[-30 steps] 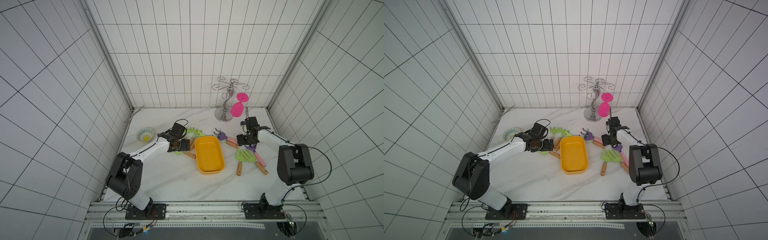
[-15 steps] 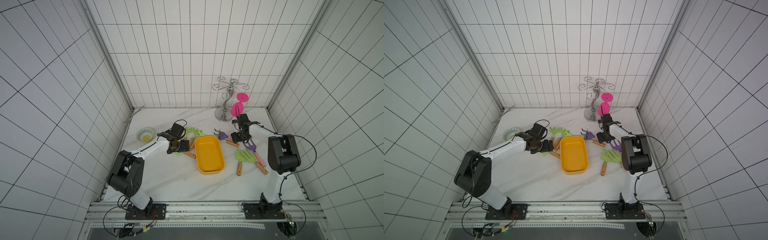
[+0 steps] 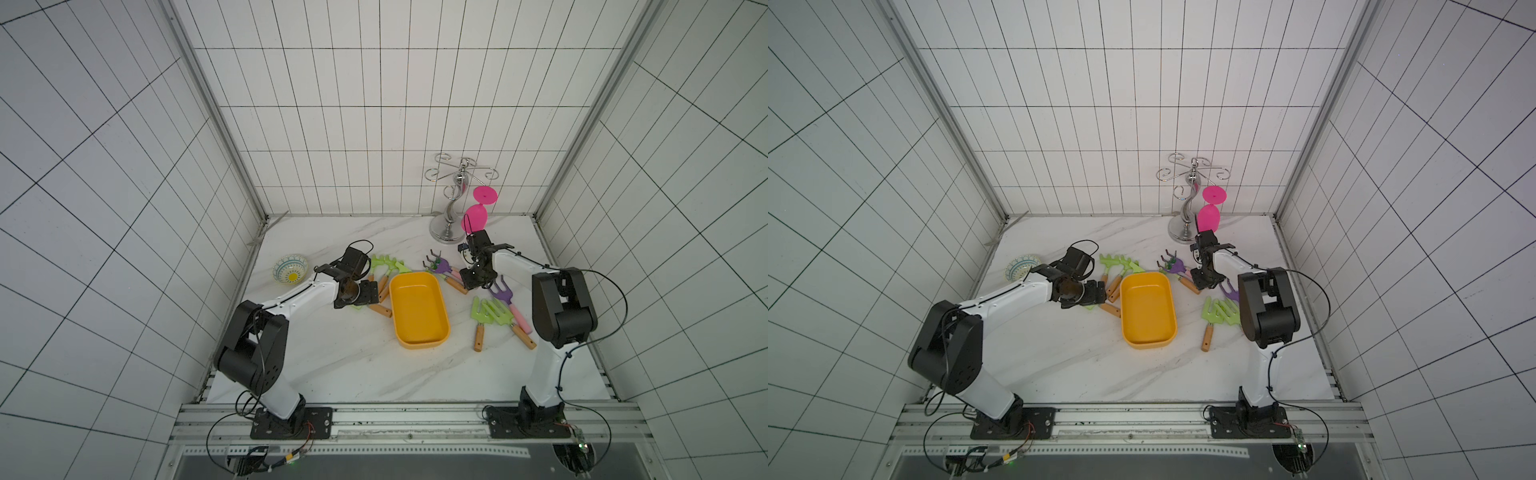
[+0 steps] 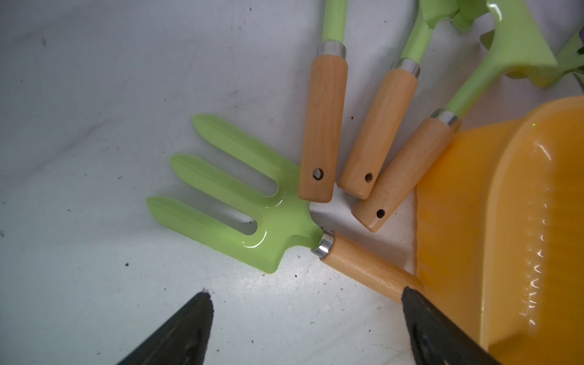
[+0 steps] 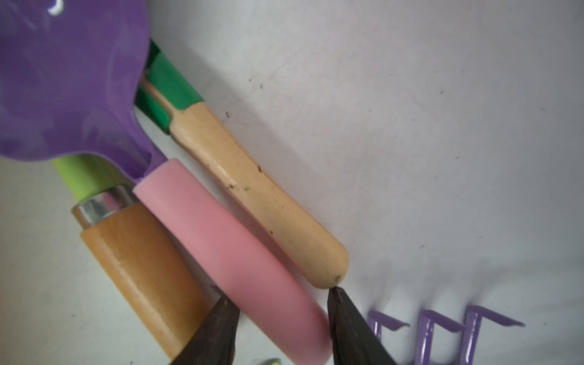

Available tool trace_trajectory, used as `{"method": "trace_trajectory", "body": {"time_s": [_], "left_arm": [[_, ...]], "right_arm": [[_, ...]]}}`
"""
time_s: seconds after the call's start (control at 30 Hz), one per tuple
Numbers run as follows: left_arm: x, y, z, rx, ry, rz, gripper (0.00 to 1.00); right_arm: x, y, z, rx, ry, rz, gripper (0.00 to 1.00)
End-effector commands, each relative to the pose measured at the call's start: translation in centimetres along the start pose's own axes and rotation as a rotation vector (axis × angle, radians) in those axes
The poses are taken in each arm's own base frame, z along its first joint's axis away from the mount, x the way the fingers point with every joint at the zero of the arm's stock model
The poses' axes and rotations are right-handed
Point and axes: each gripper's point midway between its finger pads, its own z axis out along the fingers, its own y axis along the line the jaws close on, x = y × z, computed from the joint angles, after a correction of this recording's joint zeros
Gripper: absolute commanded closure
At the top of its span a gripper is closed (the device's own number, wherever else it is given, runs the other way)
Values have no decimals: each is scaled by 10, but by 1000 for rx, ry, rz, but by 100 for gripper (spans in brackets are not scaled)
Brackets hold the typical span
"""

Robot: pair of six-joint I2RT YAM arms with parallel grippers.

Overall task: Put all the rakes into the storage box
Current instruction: Pick up the rake at the center of the board.

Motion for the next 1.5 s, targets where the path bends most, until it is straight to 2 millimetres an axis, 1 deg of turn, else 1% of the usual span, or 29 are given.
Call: {"method": "trace_trajectory", "body": {"time_s": [0.0,0.1,0.2,0.33,0.43,0.53,0.6,0.67,0.73,0.8,0.9,1.03,1.1,1.2,1.3,1.33,1.37,1.47], "left_arm": [[5,3,2,-1,18,5,5],[6,3,0,3,10,4,6],[8,4,0,5,15,0,6],[11,0,-2,14,12,3,7],[14,-4,-5,17,4,6,7],[16,-6,-9,19,-4,7,7],[16,-7,-14,18,-16,7,7],[12,-9,-21,20,-37,7,7],[9,-11,-28,22,-56,10,7],[8,-13,-35,23,-73,14,7],[8,-17,-42,27,-88,20,7],[13,-19,-49,23,-97,24,7],[13,-20,-55,30,-112,20,7],[10,-25,-63,51,-138,24,7],[3,-26,-71,49,-170,25,7],[1,-26,-72,46,-180,25,7],[-1,-27,-74,46,-185,29,7],[-5,-29,-76,47,-197,36,7]], "right_arm": [[19,16,5,-18,58,-15,55],[23,25,2,-26,52,-37,58],[27,32,0,-33,52,-48,65],[31,40,0,-52,53,-47,64],[31,39,3,-34,66,-53,62],[25,37,-2,-24,51,-36,65],[15,34,-13,-10,2,-9,68],[4,32,-29,-11,-61,16,73],[-7,31,-49,-19,-123,39,75],[-14,31,-65,-26,-166,54,78],[-18,31,-81,-34,-193,61,78],[-13,31,-94,-28,-170,75,78],[-13,40,-104,-36,-175,69,78],[-13,60,-126,-54,-196,62,77],[-4,89,-148,-88,-181,66,75],[-1,95,-155,-74,-179,76,75],[1,99,-160,-64,-175,95,75],[13,127,-172,-106,-149,135,75]]}}
